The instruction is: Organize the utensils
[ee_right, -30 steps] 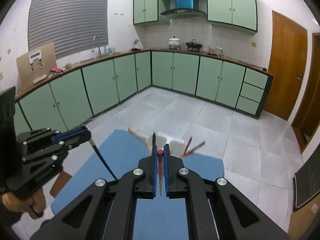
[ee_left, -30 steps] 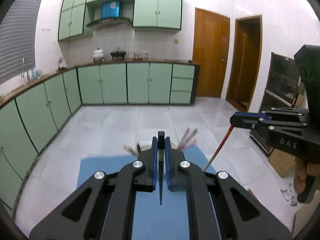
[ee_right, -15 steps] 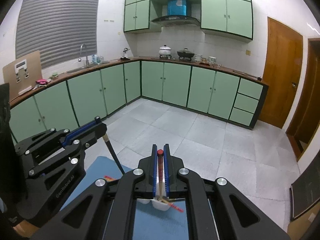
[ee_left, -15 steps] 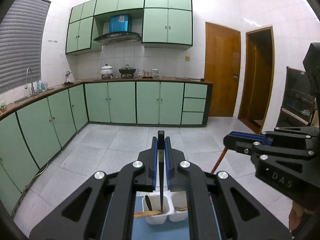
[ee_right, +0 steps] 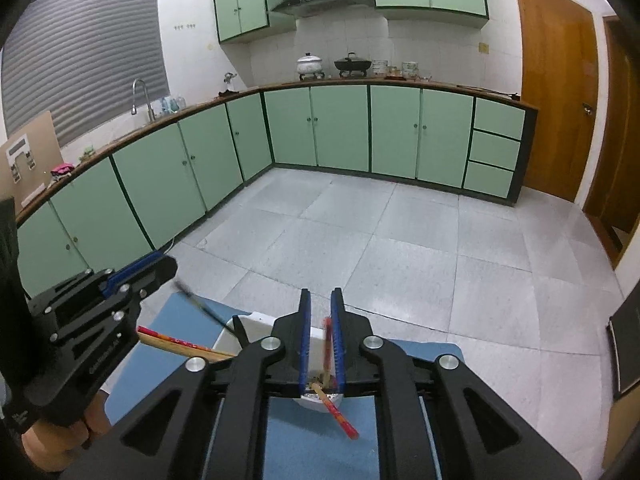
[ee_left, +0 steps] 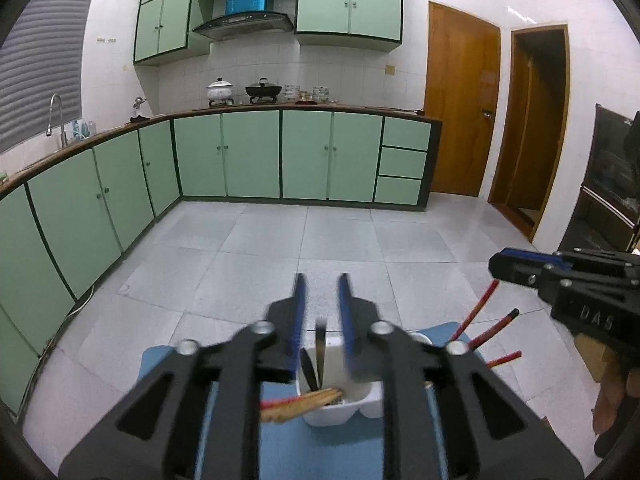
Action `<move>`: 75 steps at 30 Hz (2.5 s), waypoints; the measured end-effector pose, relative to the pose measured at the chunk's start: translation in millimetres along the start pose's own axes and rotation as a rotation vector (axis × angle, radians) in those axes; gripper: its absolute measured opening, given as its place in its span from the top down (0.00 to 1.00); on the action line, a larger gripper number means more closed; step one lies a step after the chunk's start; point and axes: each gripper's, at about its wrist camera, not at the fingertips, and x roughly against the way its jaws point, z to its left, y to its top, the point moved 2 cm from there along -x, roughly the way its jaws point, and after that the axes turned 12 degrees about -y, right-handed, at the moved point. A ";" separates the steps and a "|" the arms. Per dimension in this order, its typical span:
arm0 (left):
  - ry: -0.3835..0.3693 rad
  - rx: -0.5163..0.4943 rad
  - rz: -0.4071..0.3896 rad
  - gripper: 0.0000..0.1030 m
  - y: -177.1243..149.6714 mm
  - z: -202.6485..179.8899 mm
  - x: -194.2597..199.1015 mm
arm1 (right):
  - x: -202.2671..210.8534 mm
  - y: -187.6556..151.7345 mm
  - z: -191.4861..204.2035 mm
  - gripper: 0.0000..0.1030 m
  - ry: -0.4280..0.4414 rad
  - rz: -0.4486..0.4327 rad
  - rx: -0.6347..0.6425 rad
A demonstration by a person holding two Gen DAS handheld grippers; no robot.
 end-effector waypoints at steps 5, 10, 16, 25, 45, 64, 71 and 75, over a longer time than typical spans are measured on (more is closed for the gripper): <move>0.019 -0.020 -0.016 0.60 9.0 -1.9 32.2 | 31.5 7.6 -6.6 0.82 0.009 -0.040 -0.031; 0.040 -0.043 -0.024 0.37 11.0 -8.6 79.8 | 74.3 -0.2 -10.9 0.67 0.027 -0.093 -0.060; 0.061 -0.001 -0.023 0.15 -18.3 -7.8 153.3 | 152.2 -47.4 -8.6 0.32 -0.035 -0.222 -0.072; 0.126 0.037 -0.060 0.06 -104.9 -17.5 282.2 | 262.3 -172.5 20.1 0.06 -0.087 -0.350 -0.043; 0.196 0.062 0.001 0.05 -264.5 -106.9 457.4 | 402.6 -326.2 66.6 0.06 -0.114 -0.210 -0.126; 0.221 0.068 -0.089 0.05 -264.2 -135.1 527.9 | 465.4 -347.9 66.5 0.06 -0.213 -0.263 -0.129; 0.238 0.059 -0.089 0.05 -268.9 -142.4 528.6 | 470.9 -348.9 67.0 0.06 -0.213 -0.268 -0.119; 0.257 0.070 -0.100 0.05 -267.1 -143.4 532.1 | 472.5 -351.4 67.0 0.06 -0.209 -0.269 -0.120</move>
